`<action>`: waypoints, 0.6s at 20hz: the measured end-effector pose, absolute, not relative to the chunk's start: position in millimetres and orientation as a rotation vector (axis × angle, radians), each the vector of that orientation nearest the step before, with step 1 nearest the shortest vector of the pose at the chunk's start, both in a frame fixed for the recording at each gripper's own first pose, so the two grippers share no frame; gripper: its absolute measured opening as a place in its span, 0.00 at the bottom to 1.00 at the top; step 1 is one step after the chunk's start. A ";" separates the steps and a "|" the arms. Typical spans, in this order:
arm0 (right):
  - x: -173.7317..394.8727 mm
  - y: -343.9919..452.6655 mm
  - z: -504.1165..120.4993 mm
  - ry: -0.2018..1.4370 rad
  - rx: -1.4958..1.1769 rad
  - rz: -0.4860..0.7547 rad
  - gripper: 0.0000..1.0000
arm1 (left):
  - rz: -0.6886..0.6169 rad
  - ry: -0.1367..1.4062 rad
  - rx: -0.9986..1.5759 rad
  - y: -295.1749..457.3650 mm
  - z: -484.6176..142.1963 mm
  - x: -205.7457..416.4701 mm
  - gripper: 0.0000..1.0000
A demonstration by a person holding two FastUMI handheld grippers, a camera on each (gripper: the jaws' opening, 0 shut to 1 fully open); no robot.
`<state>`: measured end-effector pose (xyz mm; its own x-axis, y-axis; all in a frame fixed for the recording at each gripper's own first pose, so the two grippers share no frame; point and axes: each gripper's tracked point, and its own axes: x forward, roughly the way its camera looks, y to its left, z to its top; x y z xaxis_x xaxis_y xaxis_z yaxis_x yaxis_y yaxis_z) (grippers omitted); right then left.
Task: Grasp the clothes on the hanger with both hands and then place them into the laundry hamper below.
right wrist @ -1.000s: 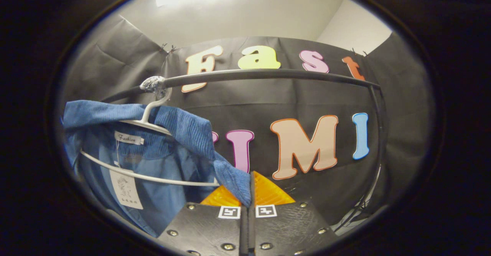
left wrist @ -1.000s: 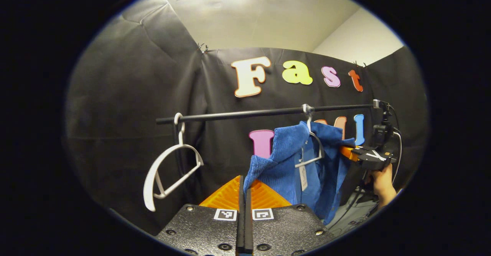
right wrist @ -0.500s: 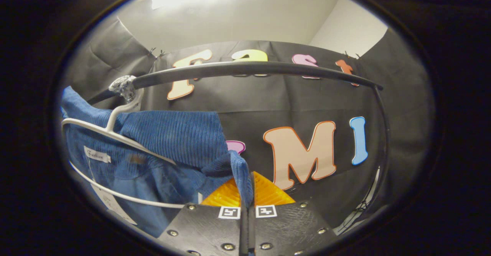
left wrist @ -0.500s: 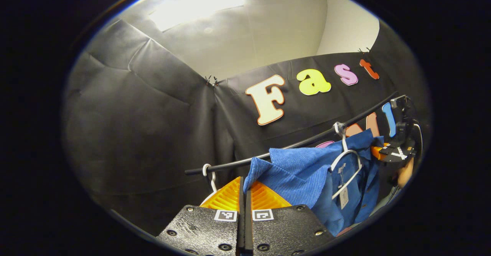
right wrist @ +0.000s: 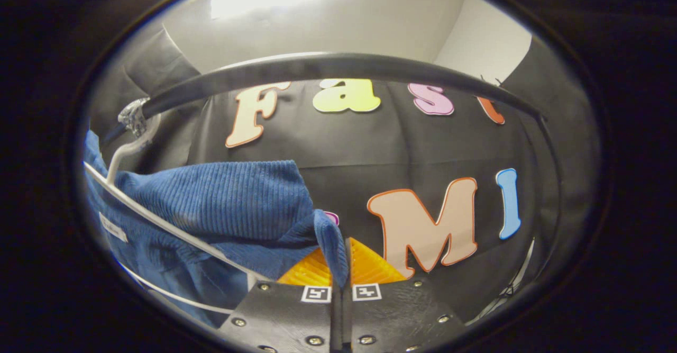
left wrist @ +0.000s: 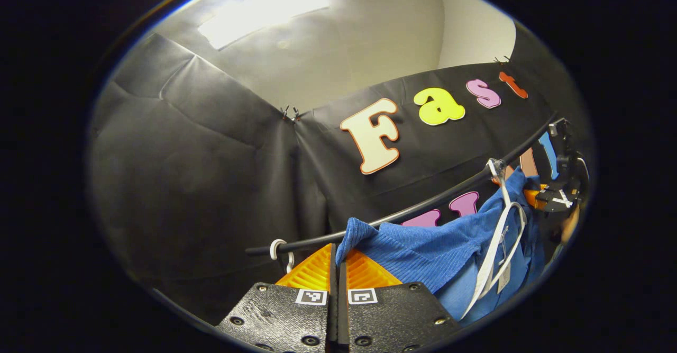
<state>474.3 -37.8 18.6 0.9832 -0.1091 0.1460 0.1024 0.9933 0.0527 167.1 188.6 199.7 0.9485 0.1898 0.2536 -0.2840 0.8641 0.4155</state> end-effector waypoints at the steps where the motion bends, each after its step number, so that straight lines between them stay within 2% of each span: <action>1: 480.3 -39.1 13.3 -0.134 0.043 -0.096 0.00 | 0.242 -0.208 0.470 185.6 198.0 173.0 0.00; 5: 497.0 -44.4 -30.7 -0.037 0.041 -0.069 0.00 | 0.164 -0.124 0.371 174.6 155.2 188.0 0.00; 6: 498.6 -40.4 -42.1 -0.021 0.017 -0.058 0.04 | 0.162 -0.114 0.346 177.3 145.3 186.0 0.02; 7: 500.7 -34.6 -52.9 0.002 0.004 -0.043 0.00 | 0.165 -0.105 0.333 180.4 138.1 185.9 0.00; 12: 491.1 -24.0 -109.7 0.113 0.028 -0.017 0.01 | 0.180 -0.039 0.227 192.8 96.8 182.8 0.00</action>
